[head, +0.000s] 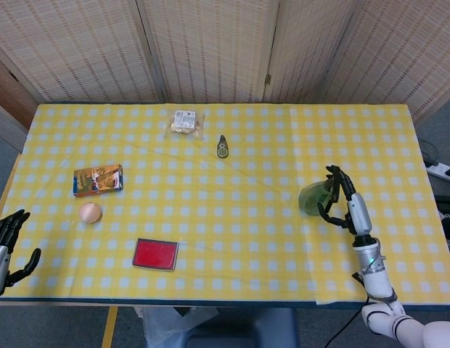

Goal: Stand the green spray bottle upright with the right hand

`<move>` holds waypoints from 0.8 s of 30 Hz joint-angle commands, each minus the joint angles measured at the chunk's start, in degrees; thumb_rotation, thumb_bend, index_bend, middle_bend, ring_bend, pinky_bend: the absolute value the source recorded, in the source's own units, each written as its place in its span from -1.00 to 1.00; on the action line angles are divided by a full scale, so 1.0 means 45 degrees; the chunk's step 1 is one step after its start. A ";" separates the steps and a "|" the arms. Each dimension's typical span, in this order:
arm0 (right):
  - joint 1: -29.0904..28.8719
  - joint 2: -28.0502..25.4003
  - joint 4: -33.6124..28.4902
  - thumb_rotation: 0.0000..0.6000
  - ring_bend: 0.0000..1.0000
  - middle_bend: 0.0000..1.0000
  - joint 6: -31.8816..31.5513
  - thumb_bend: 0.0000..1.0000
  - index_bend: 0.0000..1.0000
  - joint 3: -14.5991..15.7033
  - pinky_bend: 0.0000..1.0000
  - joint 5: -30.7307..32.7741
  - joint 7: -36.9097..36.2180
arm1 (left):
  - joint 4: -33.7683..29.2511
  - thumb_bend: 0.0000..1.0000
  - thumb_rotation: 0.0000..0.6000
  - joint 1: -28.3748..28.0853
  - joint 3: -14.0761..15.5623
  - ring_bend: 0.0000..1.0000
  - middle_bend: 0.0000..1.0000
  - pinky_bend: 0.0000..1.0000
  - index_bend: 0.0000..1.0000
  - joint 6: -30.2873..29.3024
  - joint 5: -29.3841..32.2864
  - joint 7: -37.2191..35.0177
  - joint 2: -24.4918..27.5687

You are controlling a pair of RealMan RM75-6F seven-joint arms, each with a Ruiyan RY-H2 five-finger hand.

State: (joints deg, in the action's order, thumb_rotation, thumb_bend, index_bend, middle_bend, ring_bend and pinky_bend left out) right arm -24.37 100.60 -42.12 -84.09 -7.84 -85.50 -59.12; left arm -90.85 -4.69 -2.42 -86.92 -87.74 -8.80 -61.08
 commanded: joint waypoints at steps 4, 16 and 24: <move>0.0244 -0.0055 0.0269 1.00 -0.62 -0.73 0.0158 -0.15 -1.00 -0.0225 -0.88 0.0344 -0.0197 | 0.0010 -0.17 -0.83 -0.0043 0.0007 -0.79 -0.82 -0.75 -1.00 0.0111 0.0044 0.0087 -0.0036; 0.0148 -0.0220 0.0372 1.00 -0.63 -0.76 0.0488 -0.15 -1.00 -0.0427 -0.91 0.0369 -0.0413 | -0.0011 -0.17 -0.83 -0.0095 0.0001 -0.79 -0.82 -0.75 -1.00 0.0227 0.0128 0.0269 -0.0095; 0.0249 -0.0382 0.0065 1.00 -0.64 -0.76 0.0354 -0.15 -1.00 -0.0474 -0.91 0.0326 -0.0343 | 0.0005 -0.17 -0.83 -0.0074 0.0005 -0.79 -0.82 -0.75 -1.00 0.0159 0.0087 0.0183 -0.0074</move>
State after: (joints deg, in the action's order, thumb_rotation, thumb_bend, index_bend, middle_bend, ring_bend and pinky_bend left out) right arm -23.30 98.93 -41.78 -82.44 -9.97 -84.01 -60.70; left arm -90.82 -5.02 -2.40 -86.21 -87.36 -7.98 -61.42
